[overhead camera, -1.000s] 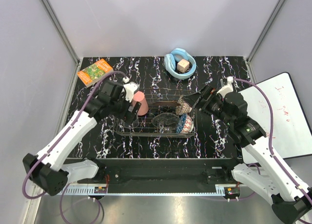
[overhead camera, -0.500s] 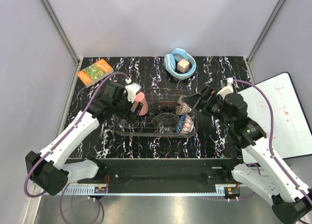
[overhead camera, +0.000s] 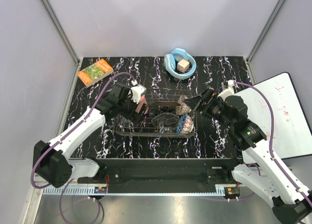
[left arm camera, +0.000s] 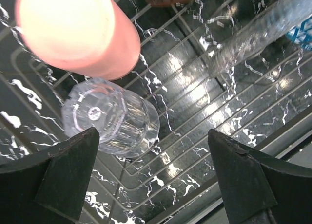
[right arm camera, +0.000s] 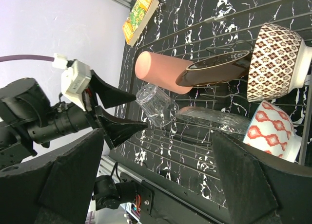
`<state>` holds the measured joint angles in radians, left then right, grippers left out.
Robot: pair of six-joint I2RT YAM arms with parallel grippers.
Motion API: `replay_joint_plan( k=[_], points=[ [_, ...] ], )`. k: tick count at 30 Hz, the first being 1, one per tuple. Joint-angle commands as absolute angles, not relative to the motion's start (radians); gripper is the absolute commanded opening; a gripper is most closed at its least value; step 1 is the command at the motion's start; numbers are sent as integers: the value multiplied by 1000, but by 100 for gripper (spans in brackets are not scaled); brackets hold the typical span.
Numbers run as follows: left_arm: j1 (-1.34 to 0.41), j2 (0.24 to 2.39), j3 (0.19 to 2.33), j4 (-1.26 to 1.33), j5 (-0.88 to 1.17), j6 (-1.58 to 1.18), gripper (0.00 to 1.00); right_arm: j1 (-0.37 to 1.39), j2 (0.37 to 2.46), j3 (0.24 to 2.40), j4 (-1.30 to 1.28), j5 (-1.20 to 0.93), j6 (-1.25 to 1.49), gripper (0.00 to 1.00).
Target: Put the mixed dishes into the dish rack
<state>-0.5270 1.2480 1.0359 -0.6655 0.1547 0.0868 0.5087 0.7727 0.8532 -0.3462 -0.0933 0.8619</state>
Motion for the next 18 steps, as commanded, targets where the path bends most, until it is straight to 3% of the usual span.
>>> replay_joint_plan(
  k=[1,18],
  points=[
    [-520,1262,1012,-607,198,113,95,509,749,841,-341,-63,844,100],
    [-520,1233,971,-658,248,132,93,511,736,842,-357,-55,841,100]
  ],
)
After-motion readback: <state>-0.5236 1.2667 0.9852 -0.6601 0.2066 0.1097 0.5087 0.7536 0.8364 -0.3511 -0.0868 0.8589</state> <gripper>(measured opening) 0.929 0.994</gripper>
